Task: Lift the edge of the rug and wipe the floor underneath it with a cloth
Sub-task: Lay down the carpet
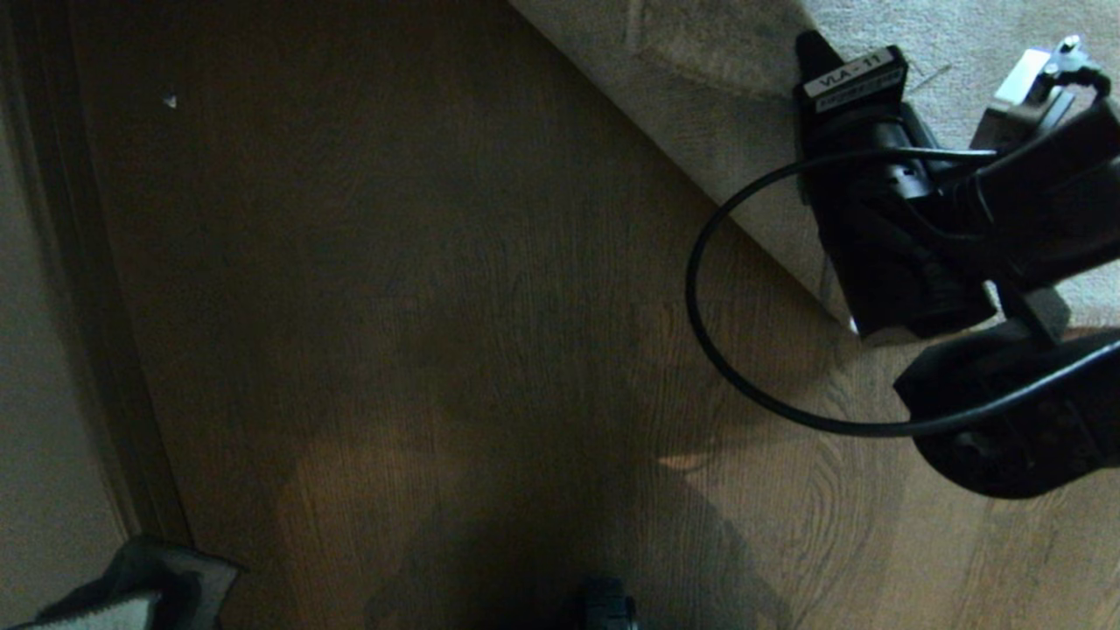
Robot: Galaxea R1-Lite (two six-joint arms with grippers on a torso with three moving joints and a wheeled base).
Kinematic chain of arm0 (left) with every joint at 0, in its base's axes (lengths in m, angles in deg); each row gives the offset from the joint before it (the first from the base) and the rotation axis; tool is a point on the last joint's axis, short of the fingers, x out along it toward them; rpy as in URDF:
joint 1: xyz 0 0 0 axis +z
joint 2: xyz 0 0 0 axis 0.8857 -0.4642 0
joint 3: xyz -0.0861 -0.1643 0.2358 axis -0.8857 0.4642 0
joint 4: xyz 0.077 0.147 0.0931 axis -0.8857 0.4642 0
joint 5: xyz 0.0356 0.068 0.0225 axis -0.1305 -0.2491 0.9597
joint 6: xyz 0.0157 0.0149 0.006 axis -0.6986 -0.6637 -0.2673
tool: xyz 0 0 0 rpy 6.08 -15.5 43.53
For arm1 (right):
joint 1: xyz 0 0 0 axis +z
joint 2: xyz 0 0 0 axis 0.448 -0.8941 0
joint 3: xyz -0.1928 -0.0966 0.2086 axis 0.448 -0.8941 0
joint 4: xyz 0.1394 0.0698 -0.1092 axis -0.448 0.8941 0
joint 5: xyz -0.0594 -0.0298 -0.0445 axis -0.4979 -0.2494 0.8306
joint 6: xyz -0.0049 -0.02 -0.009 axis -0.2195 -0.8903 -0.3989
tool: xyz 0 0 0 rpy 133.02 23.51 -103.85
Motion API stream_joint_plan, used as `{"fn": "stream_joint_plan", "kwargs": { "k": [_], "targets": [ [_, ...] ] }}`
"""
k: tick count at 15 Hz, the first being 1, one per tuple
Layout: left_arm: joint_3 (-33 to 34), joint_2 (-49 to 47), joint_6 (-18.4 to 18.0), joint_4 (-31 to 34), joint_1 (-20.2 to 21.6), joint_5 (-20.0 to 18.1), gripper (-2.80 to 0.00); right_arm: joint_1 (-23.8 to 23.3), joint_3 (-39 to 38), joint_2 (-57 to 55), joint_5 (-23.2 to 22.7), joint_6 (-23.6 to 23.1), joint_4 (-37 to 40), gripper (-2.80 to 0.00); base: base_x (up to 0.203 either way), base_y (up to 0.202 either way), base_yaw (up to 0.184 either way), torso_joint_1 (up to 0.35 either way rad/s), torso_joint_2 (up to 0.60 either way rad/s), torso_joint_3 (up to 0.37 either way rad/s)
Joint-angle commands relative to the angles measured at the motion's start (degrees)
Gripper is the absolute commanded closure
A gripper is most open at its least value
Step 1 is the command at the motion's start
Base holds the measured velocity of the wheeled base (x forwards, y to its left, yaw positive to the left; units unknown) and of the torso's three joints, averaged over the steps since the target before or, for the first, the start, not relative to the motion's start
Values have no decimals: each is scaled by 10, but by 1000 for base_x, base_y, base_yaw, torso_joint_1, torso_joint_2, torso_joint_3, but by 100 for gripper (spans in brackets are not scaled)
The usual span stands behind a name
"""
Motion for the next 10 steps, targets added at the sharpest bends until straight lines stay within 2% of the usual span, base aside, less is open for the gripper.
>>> {"fn": "stream_joint_plan", "kwargs": {
  "k": [1, 7, 10],
  "targets": [
    [0, 9, 0, 0, 0, 1, 0, 1, 1, 0, 1, 2, -28, 0, 0, 0, 0, 0, 0, 0],
    [0, 9, 4, 0, 0, 5, 0, 1, -14, 7, -1, -2, -28, 0, 0, 0, 0, 0, 0, 0],
    [0, 9, 4, 0, 0, 5, 0, 2, -42, 9, -1, -28, -28, 0, 0, 0, 0, 0, 0, 0]
  ]
}}
